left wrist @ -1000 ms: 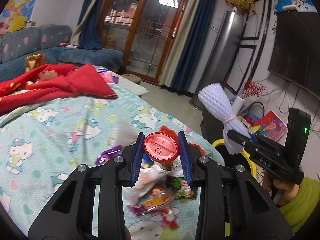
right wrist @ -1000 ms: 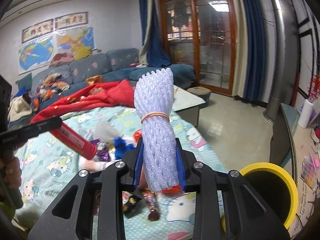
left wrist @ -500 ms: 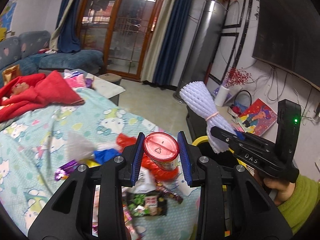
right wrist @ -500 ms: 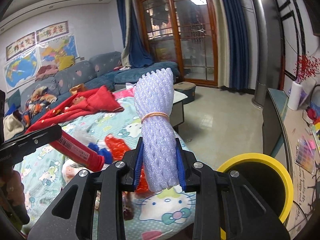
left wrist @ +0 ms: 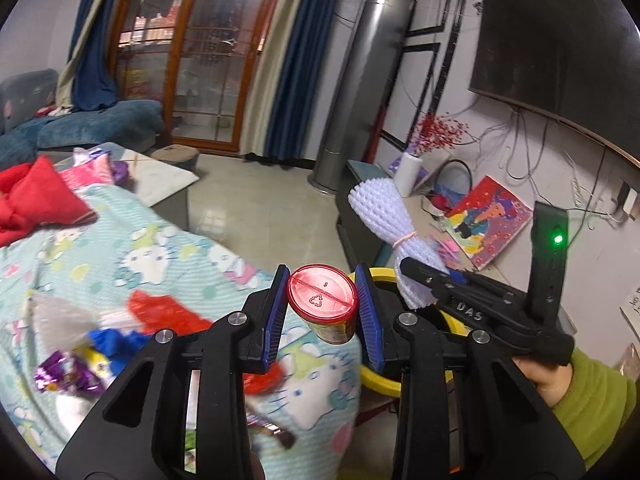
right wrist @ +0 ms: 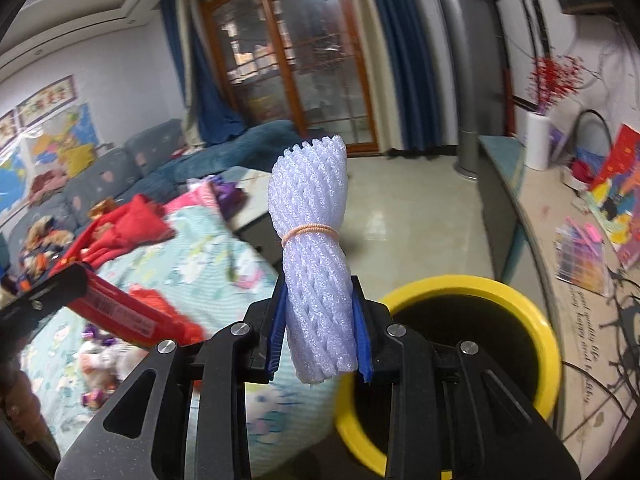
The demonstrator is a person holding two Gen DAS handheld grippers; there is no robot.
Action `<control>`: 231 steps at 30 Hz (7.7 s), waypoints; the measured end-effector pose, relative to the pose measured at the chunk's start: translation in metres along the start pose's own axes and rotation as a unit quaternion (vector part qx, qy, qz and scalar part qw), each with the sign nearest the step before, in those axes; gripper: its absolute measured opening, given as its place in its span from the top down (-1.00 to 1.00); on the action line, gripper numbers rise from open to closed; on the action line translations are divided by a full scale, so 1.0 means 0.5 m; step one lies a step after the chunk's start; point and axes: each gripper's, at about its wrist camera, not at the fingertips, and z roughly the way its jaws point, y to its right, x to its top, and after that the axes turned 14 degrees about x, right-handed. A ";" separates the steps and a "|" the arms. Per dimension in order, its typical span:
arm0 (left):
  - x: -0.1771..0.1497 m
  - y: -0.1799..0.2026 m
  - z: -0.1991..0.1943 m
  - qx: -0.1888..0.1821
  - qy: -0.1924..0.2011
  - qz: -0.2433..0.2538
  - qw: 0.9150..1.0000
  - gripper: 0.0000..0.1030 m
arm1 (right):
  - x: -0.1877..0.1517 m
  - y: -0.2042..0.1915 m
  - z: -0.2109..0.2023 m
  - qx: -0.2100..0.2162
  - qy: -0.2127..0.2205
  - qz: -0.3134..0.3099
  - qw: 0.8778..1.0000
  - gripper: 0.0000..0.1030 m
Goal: Collect trash
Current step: 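Carry the mesh net and red can over the yellow-rimmed bin with both tools, then open both tools to drop the net and can into the bin, then move both tools back over the trash on the bed, then grasp the red plastic bag with the right tool while the left tool grasps the white bag, then carry the red bag and white bag over the bin with both tools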
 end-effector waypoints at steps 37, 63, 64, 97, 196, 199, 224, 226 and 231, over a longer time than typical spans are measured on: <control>-0.059 0.212 0.240 -0.081 -0.097 0.050 0.991 0.36 | -0.095 0.317 0.008 -0.092 -0.073 0.196 0.974 0.27; -0.051 0.061 0.085 0.035 -0.010 -0.014 0.999 -0.78 | -0.014 0.125 -0.046 -0.047 0.001 0.089 0.995 -0.44; -0.051 0.054 0.078 0.039 -0.005 -0.017 0.999 -0.78 | -0.011 0.109 -0.048 -0.042 0.004 0.078 0.996 -0.46; -0.077 -0.168 -0.075 0.143 0.057 -0.119 0.981 -0.78 | -0.035 -0.192 -0.013 0.074 -0.028 -0.108 0.991 -0.61; -0.118 -0.207 -0.141 0.058 0.013 -0.141 0.988 0.20 | 0.008 -0.110 0.094 0.105 -0.069 -0.013 0.992 0.41; -0.115 -0.185 -0.133 0.053 0.009 -0.130 0.990 0.20 | 0.006 -0.096 0.081 0.098 -0.062 -0.009 0.993 0.41; -0.107 -0.049 -0.069 0.021 -0.006 -0.052 0.998 0.19 | 0.009 0.037 0.006 0.029 -0.008 0.055 0.998 0.41; -0.106 -0.039 -0.062 0.019 -0.008 -0.047 0.999 0.19 | 0.007 0.048 -0.001 0.021 -0.003 0.056 0.998 0.41; -0.105 -0.018 -0.049 0.011 -0.013 -0.039 0.999 0.19 | 0.004 0.074 -0.011 0.001 0.004 0.059 0.998 0.41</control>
